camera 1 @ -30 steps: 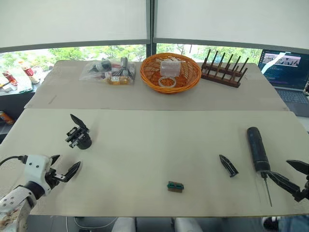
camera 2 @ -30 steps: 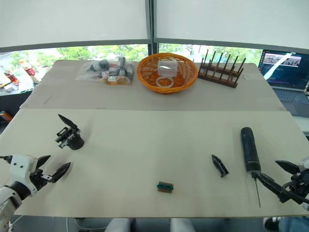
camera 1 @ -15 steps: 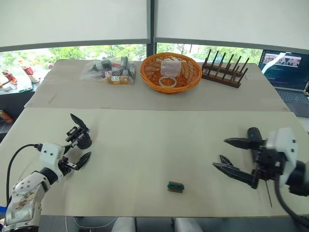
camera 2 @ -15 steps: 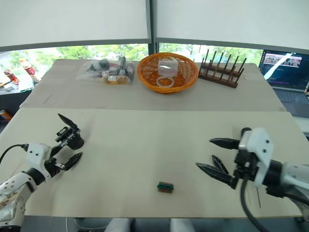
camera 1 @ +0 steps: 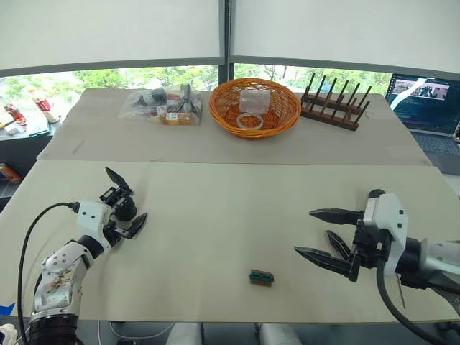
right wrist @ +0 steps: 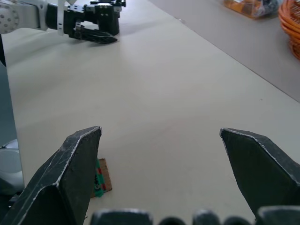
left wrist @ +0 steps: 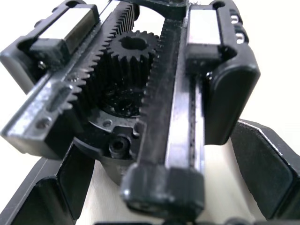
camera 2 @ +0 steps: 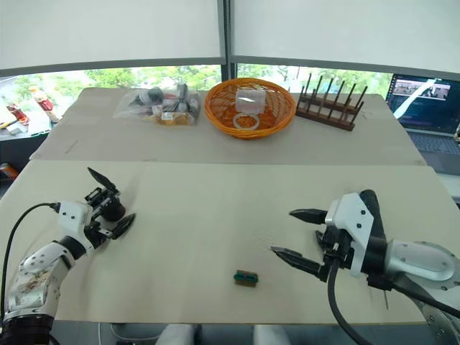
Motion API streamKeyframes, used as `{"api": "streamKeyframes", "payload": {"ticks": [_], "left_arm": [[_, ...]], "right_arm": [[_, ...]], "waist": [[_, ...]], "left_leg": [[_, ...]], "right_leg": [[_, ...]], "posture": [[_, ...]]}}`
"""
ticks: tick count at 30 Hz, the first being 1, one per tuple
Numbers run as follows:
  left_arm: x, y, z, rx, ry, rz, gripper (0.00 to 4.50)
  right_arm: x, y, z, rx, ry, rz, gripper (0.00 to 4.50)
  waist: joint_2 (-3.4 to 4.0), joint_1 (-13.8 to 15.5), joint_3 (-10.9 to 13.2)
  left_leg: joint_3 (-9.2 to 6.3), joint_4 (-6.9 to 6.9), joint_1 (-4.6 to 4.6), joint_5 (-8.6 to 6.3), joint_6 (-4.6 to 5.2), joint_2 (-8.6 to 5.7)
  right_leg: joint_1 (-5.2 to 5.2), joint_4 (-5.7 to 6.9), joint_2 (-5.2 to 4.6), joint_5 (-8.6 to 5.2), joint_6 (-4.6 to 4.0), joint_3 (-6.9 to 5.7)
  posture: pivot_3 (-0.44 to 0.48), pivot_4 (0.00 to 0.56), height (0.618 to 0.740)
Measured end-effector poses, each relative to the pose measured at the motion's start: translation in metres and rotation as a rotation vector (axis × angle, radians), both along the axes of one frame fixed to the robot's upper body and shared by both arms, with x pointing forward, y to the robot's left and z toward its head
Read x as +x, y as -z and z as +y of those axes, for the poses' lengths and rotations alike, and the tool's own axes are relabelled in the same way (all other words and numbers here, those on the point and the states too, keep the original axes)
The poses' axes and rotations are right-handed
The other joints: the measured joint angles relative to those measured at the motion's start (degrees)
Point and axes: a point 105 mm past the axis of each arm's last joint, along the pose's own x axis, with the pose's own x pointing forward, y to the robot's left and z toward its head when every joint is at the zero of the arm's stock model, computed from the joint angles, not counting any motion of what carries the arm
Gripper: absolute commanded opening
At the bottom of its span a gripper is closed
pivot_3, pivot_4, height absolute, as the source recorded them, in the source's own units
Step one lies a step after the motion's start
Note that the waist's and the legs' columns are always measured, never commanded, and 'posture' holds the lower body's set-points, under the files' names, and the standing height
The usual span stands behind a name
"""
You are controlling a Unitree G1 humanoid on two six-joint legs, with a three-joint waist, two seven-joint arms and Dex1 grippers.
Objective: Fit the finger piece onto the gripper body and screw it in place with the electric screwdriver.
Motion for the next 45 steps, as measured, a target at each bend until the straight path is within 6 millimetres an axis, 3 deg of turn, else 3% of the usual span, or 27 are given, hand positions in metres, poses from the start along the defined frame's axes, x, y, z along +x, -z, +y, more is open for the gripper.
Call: {"api": "streamKeyframes", "payload": {"ticks": [1,4,7,10,14,19,21,25,29,30,39,45], "left_arm": [[0.001,0.0,-0.002,-0.001,0.005,-0.001,4.5],[0.002,0.0,-0.004,-0.01,0.008,-0.004,3.67],[-0.004,0.001,-0.018,-0.021,0.034,-0.021,2.32],[-0.012,0.002,-0.049,-0.043,0.084,-0.032,2.33],[-0.016,-0.005,-0.109,-0.076,0.136,-0.052,2.33],[0.002,-0.011,-0.167,-0.007,0.197,-0.078,2.33],[0.008,-0.006,-0.18,-0.012,0.222,-0.062,2.33],[0.01,0.003,-0.184,-0.025,0.235,-0.031,2.33],[0.005,0.004,-0.179,-0.048,0.285,-0.022,4.25],[0.004,0.004,-0.176,-0.054,0.3,-0.015,4.41],[0.004,0.0,-0.149,-0.053,0.62,0.101,4.41],[0.017,-0.003,-0.154,0.017,0.772,0.079,4.41]], "right_arm": [[0.0,0.0,0.001,0.002,-0.002,-0.001,4.47],[0.0,0.004,0.003,0.001,-0.004,0.01,4.5],[-0.001,0.006,0.003,-0.004,-0.002,0.017,4.5],[-0.002,0.008,0.003,0.001,0.004,0.018,4.5],[-0.002,0.012,0.004,0.011,0.017,0.022,4.5],[0.001,0.016,0.016,0.054,-0.002,0.012,4.5],[0.005,0.018,0.02,0.051,-0.002,0.002,4.5],[0.015,0.022,0.02,0.038,0.025,-0.025,4.5],[0.02,0.022,0.019,0.023,0.04,-0.051,4.5],[0.021,0.023,0.018,0.019,0.042,-0.053,4.5],[0.019,0.027,0.018,0.008,0.03,-0.059,4.5],[0.019,0.029,0.019,0.005,0.023,-0.055,4.5]], "waist": [[0.0,0.1,0.0],[0.0,0.2,0.0],[0.0,0.4,0.0],[-0.01,0.7,0.0],[-0.05,1.5,0.0],[-0.05,1.2,0.0],[-0.05,0.9,0.0],[-0.04,0.6,0.0],[-0.02,0.9,0.0],[-0.02,0.9,0.0],[0.0,0.7,0.0],[0.0,0.8,0.0]], "left_leg": [[-0.02,0.01,-0.01,0.0,0.0,0.0],[-0.03,0.01,-0.03,0.0,0.0,-0.01],[-0.05,0.01,-0.1,0.0,0.0,-0.01],[-0.08,0.04,-0.16,0.0,0.0,-0.02],[-0.12,0.13,-0.23,0.0,0.0,-0.03],[-0.13,0.15,-0.19,0.0,0.0,-0.08],[-0.13,0.15,-0.18,0.0,0.01,-0.08],[-0.15,0.15,-0.18,0.0,0.01,-0.08],[-0.16,0.17,-0.16,0.0,0.01,-0.08],[-0.16,0.17,-0.15,0.0,0.01,-0.08],[-0.16,0.17,-0.12,0.01,0.01,-0.09],[-0.16,0.21,-0.17,0.0,0.01,-0.1]], "right_leg": [[0.0,-0.01,0.0,0.0,0.0,-0.01],[0.0,-0.02,-0.02,0.0,0.0,-0.03],[-0.02,-0.06,-0.05,0.0,0.0,-0.03],[-0.04,-0.09,-0.06,0.01,0.01,-0.06],[-0.06,-0.09,-0.05,0.02,0.02,-0.09],[-0.03,-0.05,-0.03,0.02,0.02,-0.07],[-0.04,-0.04,-0.01,0.02,0.02,-0.07],[-0.07,-0.02,-0.02,0.02,0.02,-0.07],[-0.05,-0.01,-0.02,0.02,0.02,-0.07],[-0.04,0.0,-0.02,0.02,0.02,-0.07],[-0.03,0.0,-0.01,0.02,0.02,-0.11],[-0.03,-0.04,-0.02,0.02,0.02,-0.12]], "posture": [[0.0,0.15,0.74],[0.0,0.15,0.74],[0.0,0.15,0.74],[0.0,0.15,0.74],[0.0,0.15,0.74],[0.0,0.15,0.74],[0.0,0.15,0.74],[0.0,0.15,0.74],[0.0,0.15,0.74],[0.0,0.15,0.74],[0.0,0.15,0.74],[0.0,0.15,0.74]]}}
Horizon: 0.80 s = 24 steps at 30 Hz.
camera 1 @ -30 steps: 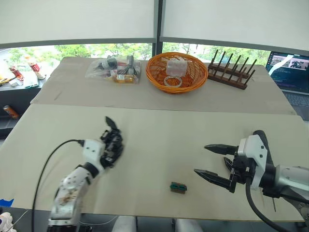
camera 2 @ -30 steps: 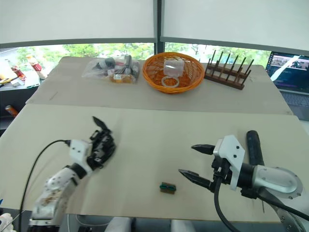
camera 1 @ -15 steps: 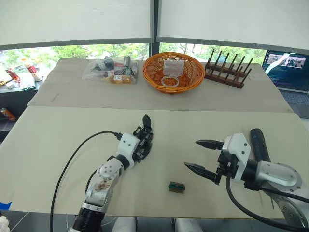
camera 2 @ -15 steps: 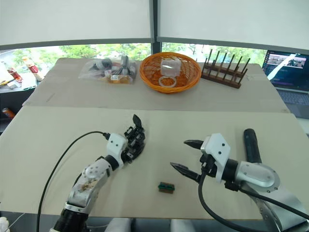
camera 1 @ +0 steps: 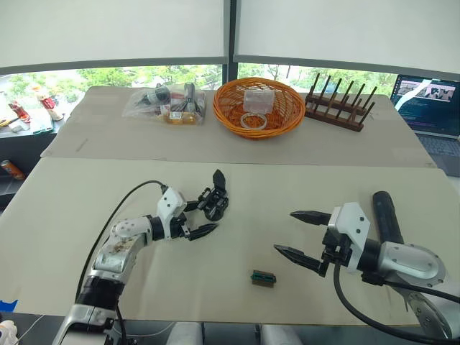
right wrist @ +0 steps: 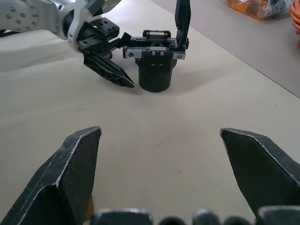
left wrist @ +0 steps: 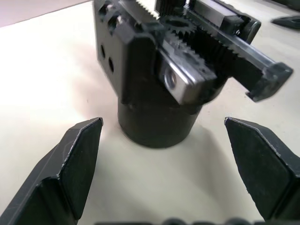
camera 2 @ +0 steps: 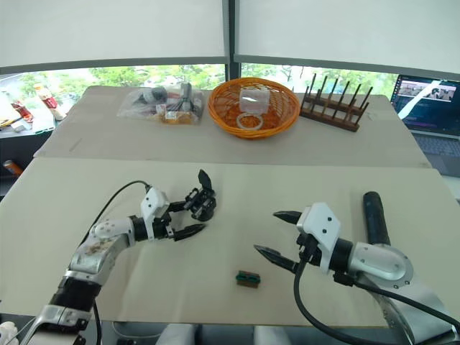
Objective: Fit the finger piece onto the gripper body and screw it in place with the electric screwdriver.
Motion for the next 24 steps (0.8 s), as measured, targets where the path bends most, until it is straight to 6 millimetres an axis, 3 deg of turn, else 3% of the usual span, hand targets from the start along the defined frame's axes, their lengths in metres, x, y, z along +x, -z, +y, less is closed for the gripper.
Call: {"api": "streamKeyframes", "payload": {"ticks": [7,10,12,19,24], "left_arm": [[0.016,-0.001,-0.01,0.052,0.106,-0.068,4.41],[0.025,-0.005,-0.013,0.033,0.116,-0.074,3.58],[0.025,-0.006,-0.013,0.018,0.137,-0.067,2.6],[0.011,-0.004,-0.019,-0.014,0.175,-0.033,2.55],[-0.002,-0.013,-0.056,-0.1,0.092,-0.013,2.55]], "right_arm": [[0.0,0.001,0.001,-0.013,0.0,-0.005,4.5],[-0.003,0.002,0.002,-0.014,0.0,-0.003,4.5],[-0.004,0.003,0.003,-0.015,-0.001,-0.001,4.5],[-0.005,0.003,-0.001,-0.02,0.02,-0.002,4.5],[-0.01,0.005,-0.009,-0.034,0.057,0.006,4.5]], "waist": [[0.0,0.0,0.0],[0.0,0.0,0.0],[0.0,-0.1,0.0],[0.0,-0.4,0.0],[-0.01,0.6,0.0]], "left_leg": [[-0.01,0.1,-0.04,0.0,0.01,0.0],[-0.04,0.16,-0.07,-0.01,0.03,-0.01],[-0.04,0.18,-0.07,-0.02,0.04,-0.01],[-0.08,0.21,-0.12,-0.02,0.05,0.0],[-0.13,0.38,-0.18,-0.04,0.09,0.0]], "right_leg": [[0.0,0.03,0.01,0.0,0.0,0.0],[0.0,0.03,0.01,0.0,0.0,-0.02],[0.0,0.04,0.01,0.0,0.0,-0.02],[-0.02,0.06,0.01,0.0,0.01,-0.03],[-0.02,0.09,0.0,0.0,0.01,-0.04]], "posture": [[0.0,0.15,0.74],[0.0,0.15,0.74],[0.0,0.15,0.74],[0.0,0.15,0.74],[0.0,0.15,0.74]]}}
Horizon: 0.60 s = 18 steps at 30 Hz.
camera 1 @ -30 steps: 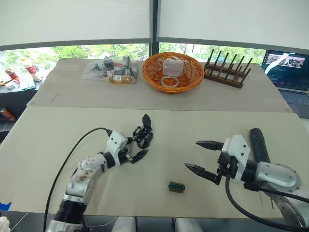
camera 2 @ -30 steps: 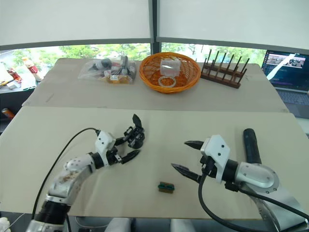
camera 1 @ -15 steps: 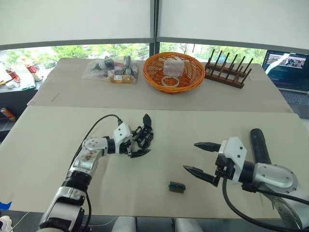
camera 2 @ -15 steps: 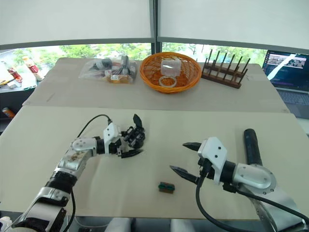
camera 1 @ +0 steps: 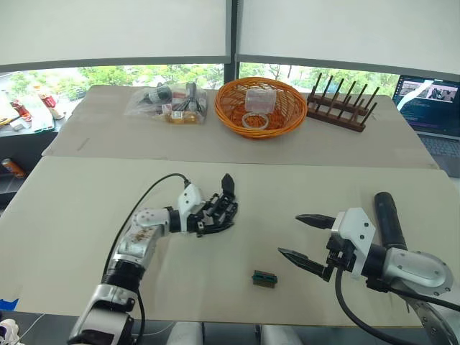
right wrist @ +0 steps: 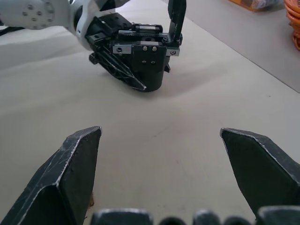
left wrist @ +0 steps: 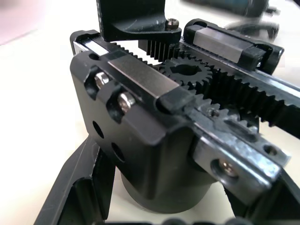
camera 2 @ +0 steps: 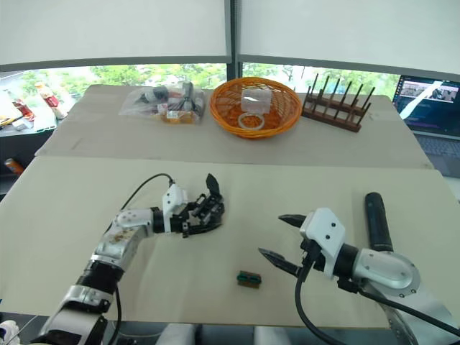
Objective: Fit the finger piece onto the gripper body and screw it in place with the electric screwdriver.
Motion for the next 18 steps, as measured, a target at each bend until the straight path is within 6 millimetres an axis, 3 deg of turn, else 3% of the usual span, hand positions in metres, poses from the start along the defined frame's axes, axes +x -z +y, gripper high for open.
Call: {"api": "streamKeyframes", "payload": {"ticks": [4,8,10,13,18], "left_arm": [[0.001,-0.003,-0.019,0.024,-0.14,-0.008,2.55],[-0.002,0.012,-0.028,0.093,-0.22,-0.027,2.55],[-0.001,0.012,-0.029,0.095,-0.244,-0.029,3.46],[-0.003,0.018,-0.025,0.095,-0.262,0.012,4.45],[-0.013,0.018,-0.006,0.097,-0.16,0.048,4.45]], "right_arm": [[-0.007,0.002,0.001,-0.001,0.005,0.007,4.5],[-0.009,0.005,0.001,0.003,0.017,0.018,4.5],[-0.009,0.005,0.0,-0.003,0.02,0.014,4.5],[-0.009,0.006,0.0,-0.008,0.021,0.015,4.5],[-0.008,0.006,0.0,-0.015,0.019,0.012,4.5]], "waist": [[0.0,-0.2,0.0],[0.0,-0.4,0.0],[0.01,-0.2,0.0],[0.01,-0.3,0.0],[0.03,-0.4,0.0]], "left_leg": [[0.0,0.16,0.0,-0.1,0.18,0.0],[0.0,0.2,0.03,-0.12,0.21,0.0],[-0.01,0.25,0.04,-0.12,0.21,-0.01],[-0.01,0.24,0.06,-0.12,0.22,0.0],[0.0,0.23,0.08,-0.12,0.22,0.0]], "right_leg": [[0.02,0.03,0.04,0.0,0.0,0.01],[0.04,0.06,0.05,0.0,0.0,0.01],[0.09,0.05,0.04,0.0,0.0,0.01],[0.1,0.04,0.05,0.0,0.0,0.0],[0.1,0.04,0.05,0.0,0.0,0.0]], "posture": [[0.0,0.15,0.74],[0.0,0.15,0.74],[0.0,0.15,0.74],[0.0,0.15,0.74],[0.0,0.15,0.74]]}}
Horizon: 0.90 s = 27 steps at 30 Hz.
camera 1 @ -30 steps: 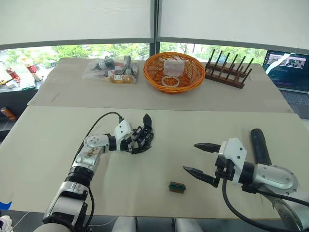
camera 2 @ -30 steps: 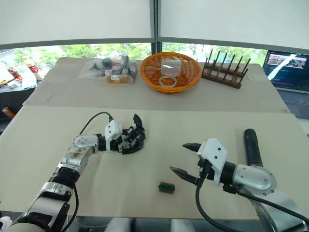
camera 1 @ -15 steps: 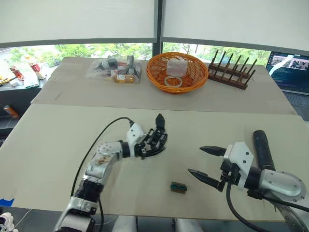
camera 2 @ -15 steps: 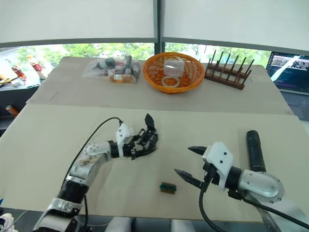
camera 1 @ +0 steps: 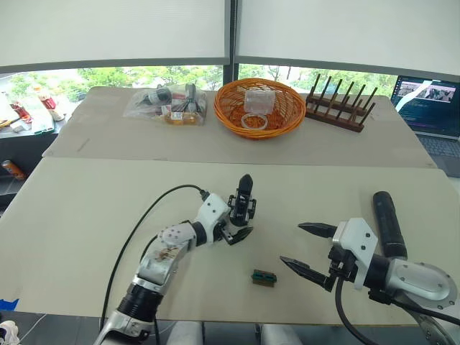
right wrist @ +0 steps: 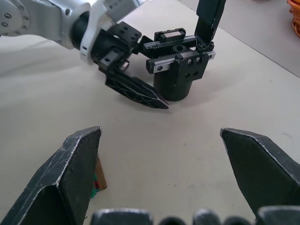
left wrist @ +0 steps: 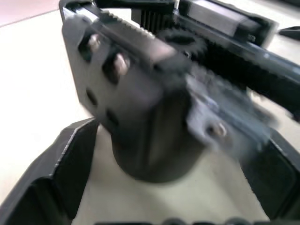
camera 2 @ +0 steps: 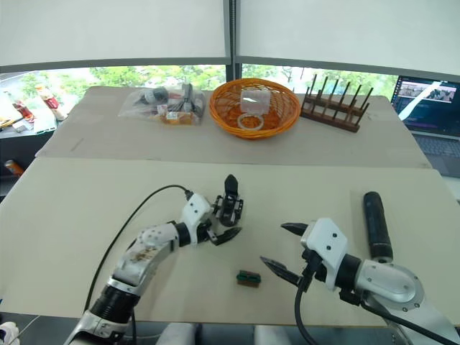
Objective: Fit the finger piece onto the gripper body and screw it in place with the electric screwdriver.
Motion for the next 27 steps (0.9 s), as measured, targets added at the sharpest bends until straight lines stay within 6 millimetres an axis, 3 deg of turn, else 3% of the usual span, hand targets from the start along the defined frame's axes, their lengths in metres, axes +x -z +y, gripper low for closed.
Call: {"api": "streamKeyframes", "payload": {"ticks": [6,11,14,20,23,25,27], "left_arm": [[-0.006,-0.001,0.017,0.045,0.222,-0.008,4.45],[0.014,-0.012,0.02,0.056,0.298,-0.071,4.45],[0.023,-0.017,0.015,0.043,0.319,-0.103,4.45],[0.026,-0.007,0.001,0.026,0.366,-0.099,4.45],[0.029,-0.008,-0.005,0.014,0.386,-0.102,3.7],[0.03,-0.01,-0.009,0.004,0.401,-0.109,2.77],[0.028,-0.009,-0.01,-0.003,0.413,-0.107,2.59]], "right_arm": [[0.003,0.0,0.0,-0.005,-0.001,-0.008,4.5],[0.005,-0.002,0.001,-0.007,-0.004,-0.018,4.5],[0.005,0.0,0.0,-0.009,0.0,-0.013,4.5],[0.003,0.003,-0.001,-0.004,0.011,0.0,4.5],[0.003,0.003,-0.001,-0.005,0.011,-0.002,4.5],[0.002,0.002,0.0,-0.005,0.011,-0.004,4.5],[0.003,0.001,-0.001,-0.007,0.016,-0.01,4.5]], "waist": [[0.01,0.3,0.0],[0.0,0.4,0.0],[0.01,0.3,0.0],[0.0,0.2,0.0],[0.0,0.2,0.0],[0.0,0.2,0.0],[0.0,0.1,0.0]], "left_leg": [[0.0,0.01,-0.02,0.0,0.0,-0.02],[0.01,0.02,-0.05,0.0,0.0,-0.03],[0.0,0.03,-0.06,-0.02,0.03,-0.03],[0.0,0.08,-0.05,-0.02,0.04,-0.03],[0.0,0.08,-0.06,-0.02,0.04,-0.03],[0.0,0.08,-0.06,-0.02,0.04,-0.03],[0.0,0.07,-0.07,-0.02,0.04,-0.03]], "right_leg": [[0.03,-0.07,-0.01,0.0,0.0,-0.01],[0.02,-0.08,-0.01,0.0,0.0,-0.03],[0.03,-0.1,-0.01,0.0,0.0,-0.03],[0.03,-0.04,-0.01,0.0,0.0,-0.03],[0.03,-0.04,0.0,0.0,0.0,-0.03],[0.03,-0.05,0.0,0.0,0.0,-0.03],[0.02,-0.05,0.0,0.0,0.0,-0.03]], "posture": [[0.0,0.15,0.74],[0.0,0.15,0.74],[0.0,0.15,0.74],[0.0,0.15,0.74],[0.0,0.15,0.74],[0.0,0.15,0.74],[0.0,0.15,0.74]]}}
